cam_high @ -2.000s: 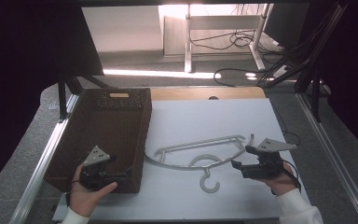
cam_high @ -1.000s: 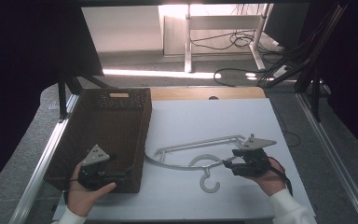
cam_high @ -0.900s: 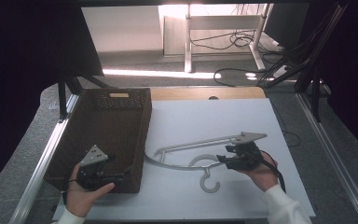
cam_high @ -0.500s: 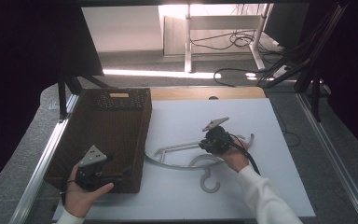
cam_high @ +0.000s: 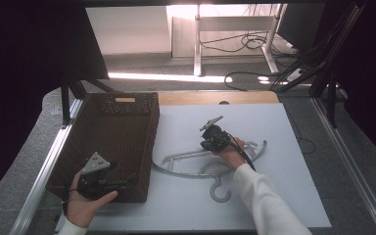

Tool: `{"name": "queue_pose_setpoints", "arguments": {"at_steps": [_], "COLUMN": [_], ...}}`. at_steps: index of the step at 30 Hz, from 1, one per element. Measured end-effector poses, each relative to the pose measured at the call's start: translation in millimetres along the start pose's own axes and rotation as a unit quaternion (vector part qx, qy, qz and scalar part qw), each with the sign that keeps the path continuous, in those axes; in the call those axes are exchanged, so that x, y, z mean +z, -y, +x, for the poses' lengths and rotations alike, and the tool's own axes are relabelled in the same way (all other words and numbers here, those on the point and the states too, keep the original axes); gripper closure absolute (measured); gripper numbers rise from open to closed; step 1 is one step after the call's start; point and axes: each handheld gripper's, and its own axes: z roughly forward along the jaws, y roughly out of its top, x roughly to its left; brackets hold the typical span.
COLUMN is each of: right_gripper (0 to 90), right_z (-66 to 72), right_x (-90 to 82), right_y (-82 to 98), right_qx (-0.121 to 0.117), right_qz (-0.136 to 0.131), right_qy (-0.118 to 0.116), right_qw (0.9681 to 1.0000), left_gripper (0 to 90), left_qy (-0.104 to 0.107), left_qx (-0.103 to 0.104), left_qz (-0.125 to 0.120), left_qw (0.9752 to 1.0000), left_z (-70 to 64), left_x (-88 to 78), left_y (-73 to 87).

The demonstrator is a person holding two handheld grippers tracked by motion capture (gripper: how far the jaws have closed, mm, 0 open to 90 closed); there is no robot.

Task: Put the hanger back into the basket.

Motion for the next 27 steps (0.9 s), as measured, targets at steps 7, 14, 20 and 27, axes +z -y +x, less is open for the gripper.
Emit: {"name": "queue_pose_setpoints", "arguments": {"at_steps": [7,14,20,27], "right_gripper": [89.2,89.2,89.2,89.2], "right_z": [1.7,17.1,30.7,44.5], "right_x": [5.8,0.8,-8.2,-19.3], "right_y": [3.4,7.1,18.0,32.0], "right_qx": [0.002,-0.035,-0.057,-0.075], "right_qz": [0.03,0.044,0.05,0.055], "right_qy": [-0.031,-0.051,-0.069,-0.088], "right_qw": [0.9991,0.9971,0.9948,0.9918], "left_gripper": [20.1,20.0,20.0,20.0], "left_qy": [-0.005,-0.005,-0.004,-0.001], "left_qx": [0.001,0.001,0.002,0.004], "left_qz": [-0.005,-0.004,-0.003,-0.005], "left_qw": [1.0,1.0,1.0,1.0], "left_z": [-1.1,-0.2,-0.6,-1.8], "left_x": [0.6,0.1,0.4,-0.4], "left_y": [-0.2,0.4,0.7,-0.9]}}
